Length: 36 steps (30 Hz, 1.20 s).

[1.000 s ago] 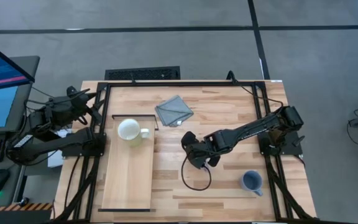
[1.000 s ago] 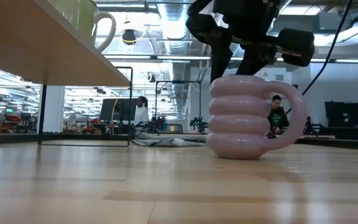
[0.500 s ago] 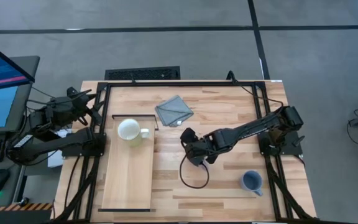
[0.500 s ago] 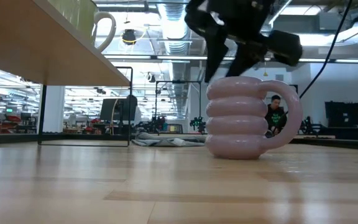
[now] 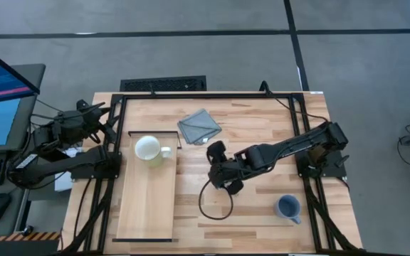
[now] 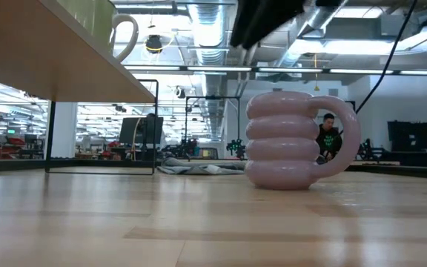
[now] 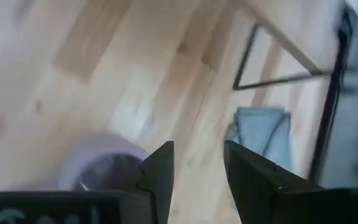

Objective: Stack small to large cups/mugs on shelf
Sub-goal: Put the purple mug on the shelf

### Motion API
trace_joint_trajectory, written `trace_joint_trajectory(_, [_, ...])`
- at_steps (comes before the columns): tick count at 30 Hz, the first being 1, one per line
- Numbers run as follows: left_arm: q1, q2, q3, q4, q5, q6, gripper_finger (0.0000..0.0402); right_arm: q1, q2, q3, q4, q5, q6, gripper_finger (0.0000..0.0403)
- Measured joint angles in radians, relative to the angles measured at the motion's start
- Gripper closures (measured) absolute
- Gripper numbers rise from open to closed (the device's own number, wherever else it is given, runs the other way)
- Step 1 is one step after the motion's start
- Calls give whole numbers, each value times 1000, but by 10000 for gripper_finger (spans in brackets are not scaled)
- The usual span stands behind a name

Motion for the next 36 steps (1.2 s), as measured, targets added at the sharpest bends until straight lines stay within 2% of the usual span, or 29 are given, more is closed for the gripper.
trace_joint_trajectory(3, [0,0,0,-1,0,0,199,0,-1,39,-30,0,239,243])
trace_joint_trajectory(12, [0,0,0,-47,3,-5,199,8,-1,115,-167,-16,778,241])
trace_joint_trajectory(16, [0,0,0,-85,55,-33,199,7,-1,117,-277,-103,1090,243])
trace_joint_trajectory(20, [0,0,0,-105,108,-47,199,25,-1,117,-380,-193,1303,242])
trace_joint_trajectory(26, [0,0,0,-105,158,-49,199,80,-1,117,-383,-201,1466,242])
trace_joint_trajectory(31, [0,0,0,-106,183,-49,199,128,-1,117,-380,-200,1521,240])
trace_joint_trajectory(36, [0,0,0,-105,183,-49,199,164,-1,117,-380,-138,1582,231])
